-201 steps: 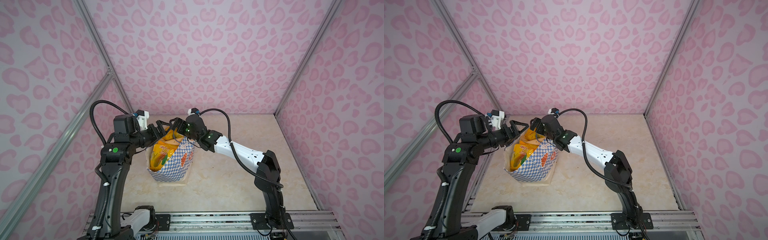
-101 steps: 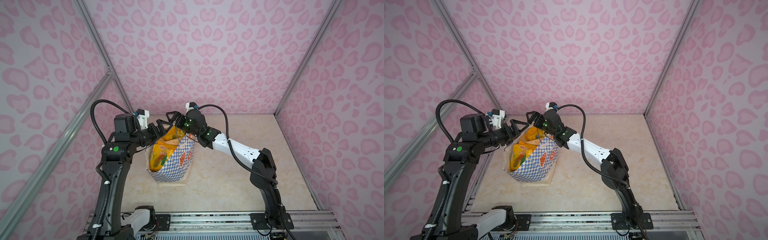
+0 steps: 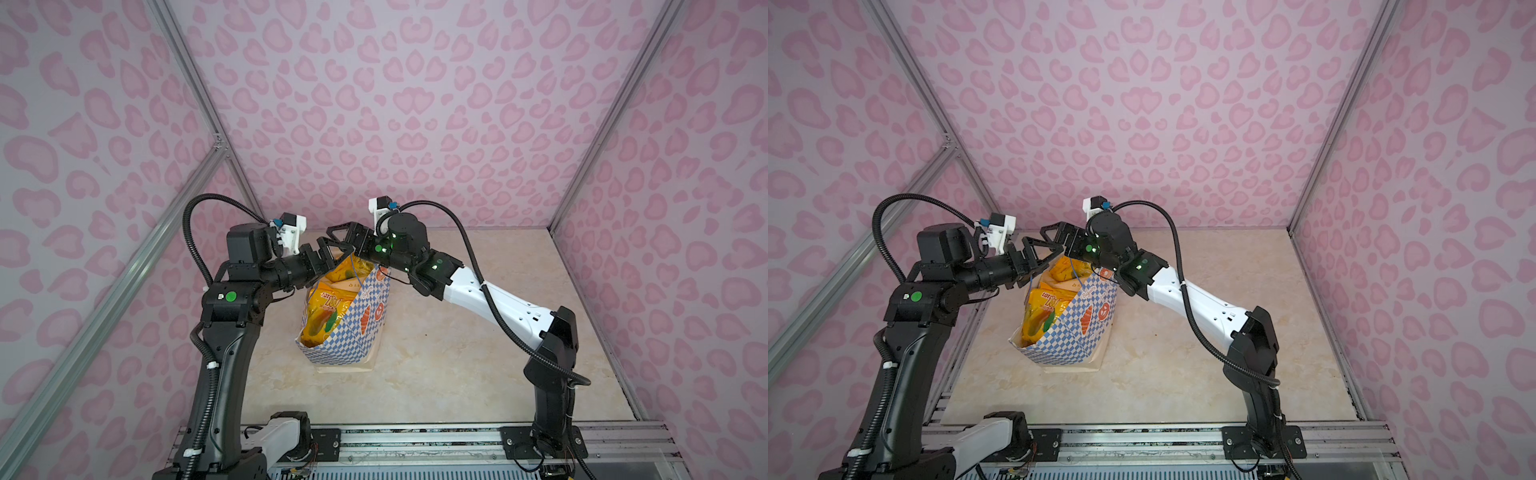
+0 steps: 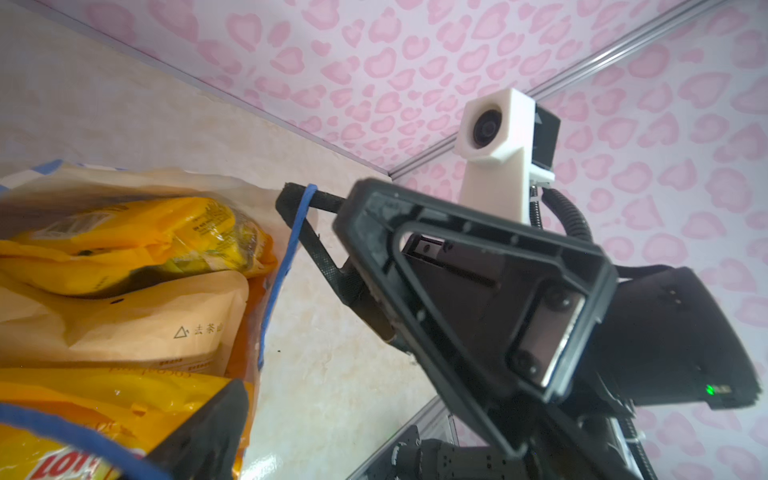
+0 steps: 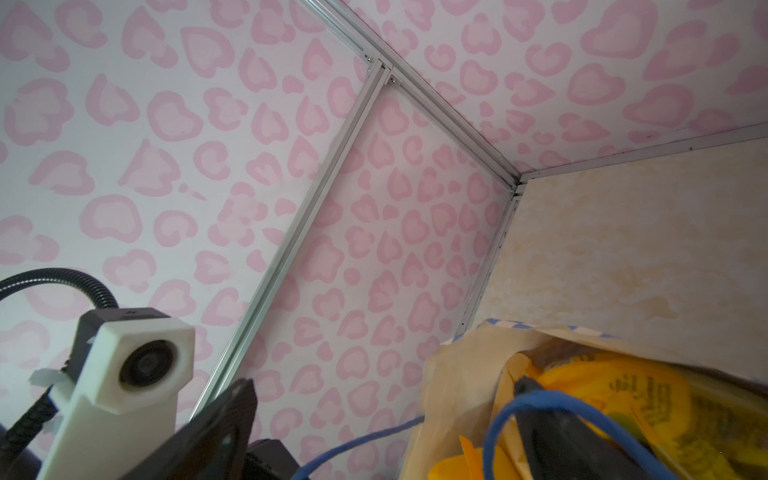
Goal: Place the snacks into the paper bag
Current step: 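Open both grippers and draw them apart away from the bag rim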
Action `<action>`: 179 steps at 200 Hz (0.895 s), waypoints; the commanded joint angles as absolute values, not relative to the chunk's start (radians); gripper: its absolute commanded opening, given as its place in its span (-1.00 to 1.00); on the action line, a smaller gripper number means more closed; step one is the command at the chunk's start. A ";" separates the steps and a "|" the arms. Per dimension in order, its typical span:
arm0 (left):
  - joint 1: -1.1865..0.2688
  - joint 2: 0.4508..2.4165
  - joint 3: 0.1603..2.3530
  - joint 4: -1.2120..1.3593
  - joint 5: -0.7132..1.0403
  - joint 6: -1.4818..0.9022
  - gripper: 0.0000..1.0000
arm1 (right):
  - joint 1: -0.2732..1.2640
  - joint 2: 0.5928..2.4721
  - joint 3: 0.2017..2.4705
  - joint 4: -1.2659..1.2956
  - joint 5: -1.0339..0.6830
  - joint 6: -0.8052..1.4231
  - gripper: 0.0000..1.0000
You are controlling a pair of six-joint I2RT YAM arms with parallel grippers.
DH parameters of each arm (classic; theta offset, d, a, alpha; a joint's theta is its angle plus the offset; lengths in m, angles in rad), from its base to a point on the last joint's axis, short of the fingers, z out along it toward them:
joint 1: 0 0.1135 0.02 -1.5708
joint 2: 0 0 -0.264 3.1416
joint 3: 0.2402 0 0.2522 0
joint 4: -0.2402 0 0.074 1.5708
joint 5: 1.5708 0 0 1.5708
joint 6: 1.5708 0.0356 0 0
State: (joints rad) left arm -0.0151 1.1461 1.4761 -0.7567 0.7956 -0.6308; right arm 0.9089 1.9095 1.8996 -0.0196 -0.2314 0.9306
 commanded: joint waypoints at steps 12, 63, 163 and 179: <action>-0.008 1.173 1.530 -0.659 0.814 -0.696 0.95 | 0.896 1.795 1.835 0.045 -0.336 0.859 0.97; -0.009 1.201 1.556 -0.630 0.816 -0.736 0.91 | 0.828 1.624 1.756 0.021 -0.378 0.850 0.97; -0.249 1.370 1.808 -0.637 0.716 -0.746 0.88 | 0.677 1.371 1.636 -0.128 -0.383 0.777 0.97; -0.285 1.400 1.844 -0.637 0.697 -0.746 0.88 | 0.647 1.341 1.621 -0.162 -0.389 0.758 0.97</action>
